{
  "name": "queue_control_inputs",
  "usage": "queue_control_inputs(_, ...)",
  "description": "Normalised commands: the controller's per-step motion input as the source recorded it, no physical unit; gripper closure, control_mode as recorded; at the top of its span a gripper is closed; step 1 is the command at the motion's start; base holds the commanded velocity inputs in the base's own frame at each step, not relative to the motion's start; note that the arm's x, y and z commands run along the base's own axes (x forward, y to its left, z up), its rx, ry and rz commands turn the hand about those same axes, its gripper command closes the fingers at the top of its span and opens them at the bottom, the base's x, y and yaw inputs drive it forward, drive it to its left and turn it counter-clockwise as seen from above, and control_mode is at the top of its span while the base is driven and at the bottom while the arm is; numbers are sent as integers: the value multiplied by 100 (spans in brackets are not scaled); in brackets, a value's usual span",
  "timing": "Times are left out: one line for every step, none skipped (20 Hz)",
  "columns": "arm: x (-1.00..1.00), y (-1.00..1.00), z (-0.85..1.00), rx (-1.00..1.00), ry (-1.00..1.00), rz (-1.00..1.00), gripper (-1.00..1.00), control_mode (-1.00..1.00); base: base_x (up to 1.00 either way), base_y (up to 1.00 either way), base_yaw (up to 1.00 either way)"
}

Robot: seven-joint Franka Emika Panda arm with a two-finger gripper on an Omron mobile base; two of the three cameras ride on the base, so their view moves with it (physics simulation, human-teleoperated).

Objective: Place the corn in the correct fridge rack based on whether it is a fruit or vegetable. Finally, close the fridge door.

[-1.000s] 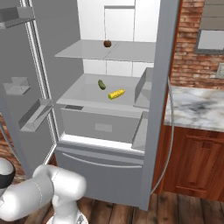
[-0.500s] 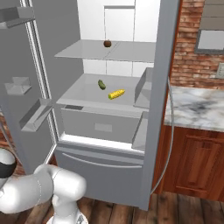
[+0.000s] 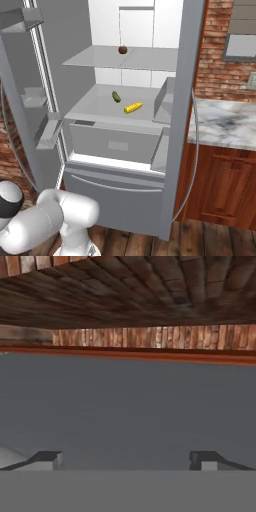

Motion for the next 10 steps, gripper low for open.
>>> queue_control_inputs(10,-81,0,-3,-1,0,-100,-100,0,0,0)
queue_control_inputs(17,-71,0,-4,-3,0,-100,-100,0,0,0)
queue_control_inputs(24,-64,0,-3,-5,0,-100,-100,0,0,0)
queue_control_inputs(29,-62,0,-4,-7,0,-100,-100,0,0,0)
queue_control_inputs(38,-56,0,-4,-9,0,-100,-100,0,0,0)
queue_control_inputs(42,-49,0,-4,-6,0,-100,-100,0,0,0)
queue_control_inputs(44,-46,0,-4,-6,0,-100,-100,0,0,0)
queue_control_inputs(45,-43,0,-5,-6,0,-100,-100,0,0,0)
queue_control_inputs(44,-42,0,-5,-7,0,-100,-100,0,0,0)
queue_control_inputs(44,-43,6,-5,-6,0,-100,-100,0,0,0)
